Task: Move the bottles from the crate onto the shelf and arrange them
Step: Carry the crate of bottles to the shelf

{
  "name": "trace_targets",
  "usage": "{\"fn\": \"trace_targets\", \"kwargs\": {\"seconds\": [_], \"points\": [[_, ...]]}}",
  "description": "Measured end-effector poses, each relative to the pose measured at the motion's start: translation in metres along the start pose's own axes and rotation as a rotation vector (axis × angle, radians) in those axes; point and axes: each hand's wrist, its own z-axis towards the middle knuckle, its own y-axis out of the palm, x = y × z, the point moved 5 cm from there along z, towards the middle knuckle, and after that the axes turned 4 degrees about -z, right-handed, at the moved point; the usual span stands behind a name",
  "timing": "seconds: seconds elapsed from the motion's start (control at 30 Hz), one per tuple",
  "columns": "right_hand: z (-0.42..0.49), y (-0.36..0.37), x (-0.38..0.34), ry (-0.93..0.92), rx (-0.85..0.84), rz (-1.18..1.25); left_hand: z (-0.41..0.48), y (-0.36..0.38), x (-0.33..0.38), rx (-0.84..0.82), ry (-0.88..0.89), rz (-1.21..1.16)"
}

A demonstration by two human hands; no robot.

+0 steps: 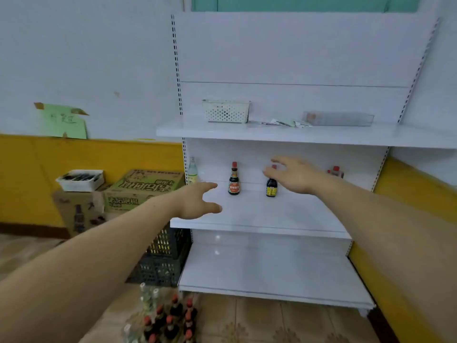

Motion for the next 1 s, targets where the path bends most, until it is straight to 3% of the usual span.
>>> {"fn": "trace_targets", "kwargs": {"seconds": [0.33,0.77,1.0], "points": [[0.035,0.078,-0.113,-0.096,-0.102,-0.081,-0.045,-0.036,-0.14,0.079,-0.115,-0.068],[0.105,0.261,-0.409,-0.349,-0.324,-0.045,-0.165,-0.115,-0.433,0.079,-0.461,-0.083],[0.152,0.348,-0.512,-0.44,-0.444,-0.089,-0.199,-0.149,-0.553,0.142,-0.622,-0.176]]}}
